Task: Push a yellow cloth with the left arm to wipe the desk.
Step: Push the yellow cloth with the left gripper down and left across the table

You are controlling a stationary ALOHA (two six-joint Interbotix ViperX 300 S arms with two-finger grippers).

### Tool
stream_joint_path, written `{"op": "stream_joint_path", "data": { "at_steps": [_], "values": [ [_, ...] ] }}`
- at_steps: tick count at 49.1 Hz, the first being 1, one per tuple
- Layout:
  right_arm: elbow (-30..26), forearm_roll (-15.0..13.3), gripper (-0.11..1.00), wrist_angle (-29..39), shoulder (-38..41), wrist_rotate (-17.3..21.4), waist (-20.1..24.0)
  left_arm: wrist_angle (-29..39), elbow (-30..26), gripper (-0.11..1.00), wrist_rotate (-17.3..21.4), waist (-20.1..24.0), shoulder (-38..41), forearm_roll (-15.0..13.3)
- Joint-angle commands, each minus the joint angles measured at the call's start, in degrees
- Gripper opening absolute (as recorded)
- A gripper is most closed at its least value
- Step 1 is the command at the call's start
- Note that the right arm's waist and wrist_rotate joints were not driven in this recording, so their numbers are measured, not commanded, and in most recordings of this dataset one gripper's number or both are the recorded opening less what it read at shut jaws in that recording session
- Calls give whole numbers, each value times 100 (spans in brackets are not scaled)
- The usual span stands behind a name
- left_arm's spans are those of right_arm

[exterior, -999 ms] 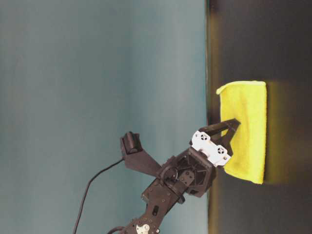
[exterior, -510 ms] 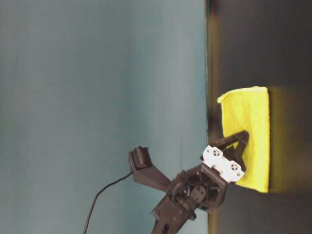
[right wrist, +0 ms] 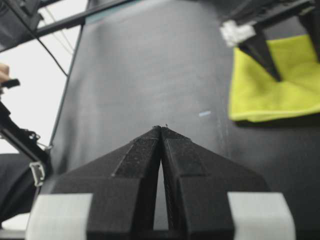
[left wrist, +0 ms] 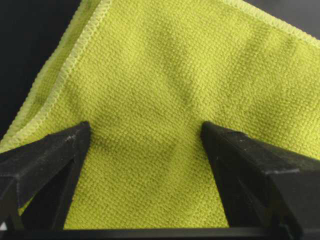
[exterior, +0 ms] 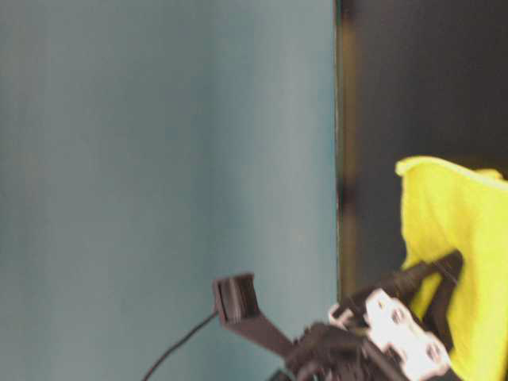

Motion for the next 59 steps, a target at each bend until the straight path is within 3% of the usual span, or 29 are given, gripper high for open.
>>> {"op": "stream_joint_path", "data": {
  "at_steps": [1, 13, 28, 44, 51, 59],
  "values": [
    [-35, 0, 0, -26, 18, 0, 0, 26, 229, 88, -18, -272, -229, 18],
    [-35, 0, 0, -35, 18, 9, 0, 26, 694, 88, -18, -1028, -554, 26],
    [-35, 0, 0, -62, 18, 9, 9, 35, 677, 88, -18, -2250, -527, 18],
    [-53, 18, 0, -70, -18, 9, 9, 475, 633, 88, -9, -3173, -554, 26],
    [-62, 18, 0, -62, -88, 9, 9, 519, 571, 88, -18, -3480, -562, 18],
    [-70, 18, 0, -18, -141, 0, 9, 519, 387, 88, 35, -3498, -791, 18]
  ]
}}
